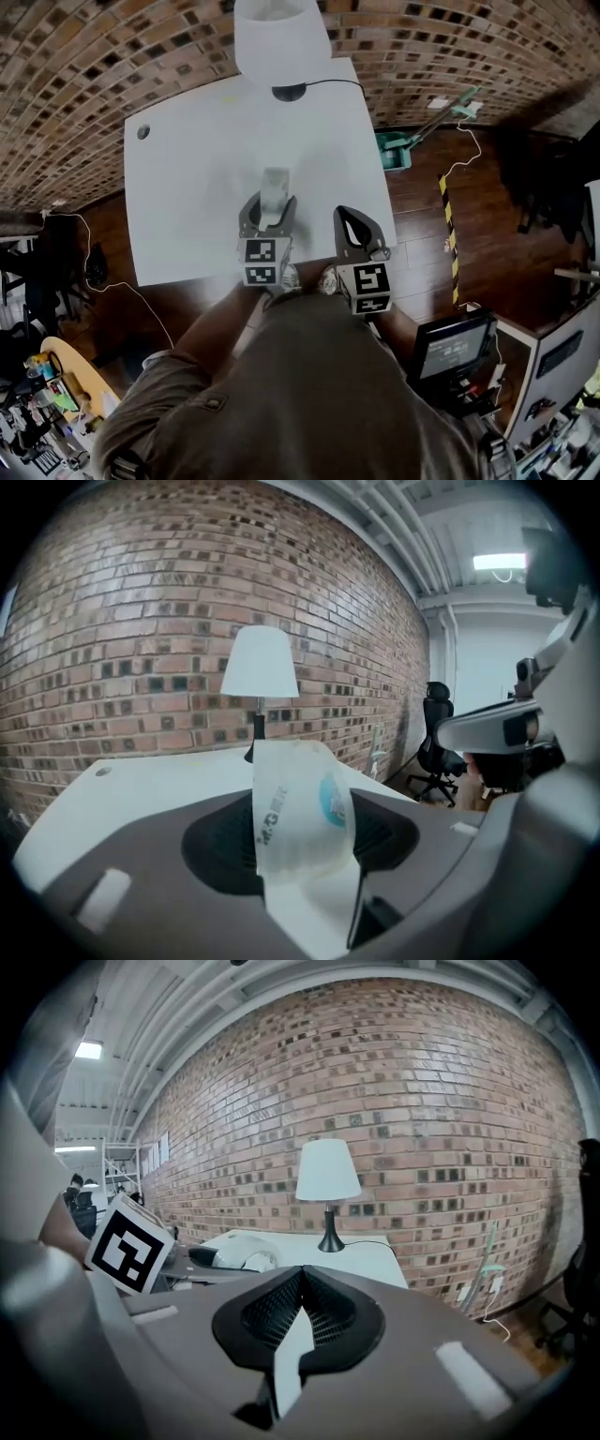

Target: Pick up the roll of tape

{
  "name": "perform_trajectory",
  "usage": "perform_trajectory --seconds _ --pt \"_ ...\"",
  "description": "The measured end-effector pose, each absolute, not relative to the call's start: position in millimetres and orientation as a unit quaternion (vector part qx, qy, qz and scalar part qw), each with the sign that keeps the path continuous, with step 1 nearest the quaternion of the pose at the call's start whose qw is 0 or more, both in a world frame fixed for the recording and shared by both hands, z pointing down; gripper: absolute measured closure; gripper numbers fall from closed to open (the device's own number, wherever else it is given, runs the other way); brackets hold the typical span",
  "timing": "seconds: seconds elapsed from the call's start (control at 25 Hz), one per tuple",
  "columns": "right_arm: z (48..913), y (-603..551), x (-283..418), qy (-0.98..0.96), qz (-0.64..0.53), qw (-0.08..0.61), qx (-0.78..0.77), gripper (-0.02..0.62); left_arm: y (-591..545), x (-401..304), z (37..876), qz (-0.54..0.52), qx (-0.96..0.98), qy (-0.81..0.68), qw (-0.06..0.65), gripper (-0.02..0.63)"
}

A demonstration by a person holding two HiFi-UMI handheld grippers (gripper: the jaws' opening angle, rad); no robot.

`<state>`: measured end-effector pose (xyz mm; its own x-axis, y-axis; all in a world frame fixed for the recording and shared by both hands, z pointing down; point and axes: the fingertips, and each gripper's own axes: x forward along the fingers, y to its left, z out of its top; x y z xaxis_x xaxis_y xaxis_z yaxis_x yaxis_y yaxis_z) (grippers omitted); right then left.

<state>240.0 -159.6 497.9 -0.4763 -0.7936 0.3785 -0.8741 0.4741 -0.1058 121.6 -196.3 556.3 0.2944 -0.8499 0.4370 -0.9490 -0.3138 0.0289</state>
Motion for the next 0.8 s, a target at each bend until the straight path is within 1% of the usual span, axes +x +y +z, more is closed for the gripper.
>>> perform_trajectory --seconds 0.16,0.56,0.8 --pt "488.9 -160.5 227.3 -0.854 0.131 0.133 0.486 0.584 -186.2 101.9 529.6 0.157 0.791 -0.578 0.126 0.364" --pt "437.7 -169.1 194.5 -0.869 0.08 0.085 0.481 0.584 -164.6 56.8 460.1 0.1 0.786 -0.603 0.091 0.364" --pt "419.5 -168.4 175.6 -0.879 0.064 0.075 0.467 0.584 -148.4 37.9 436.6 0.073 0.779 -0.616 0.09 0.364"
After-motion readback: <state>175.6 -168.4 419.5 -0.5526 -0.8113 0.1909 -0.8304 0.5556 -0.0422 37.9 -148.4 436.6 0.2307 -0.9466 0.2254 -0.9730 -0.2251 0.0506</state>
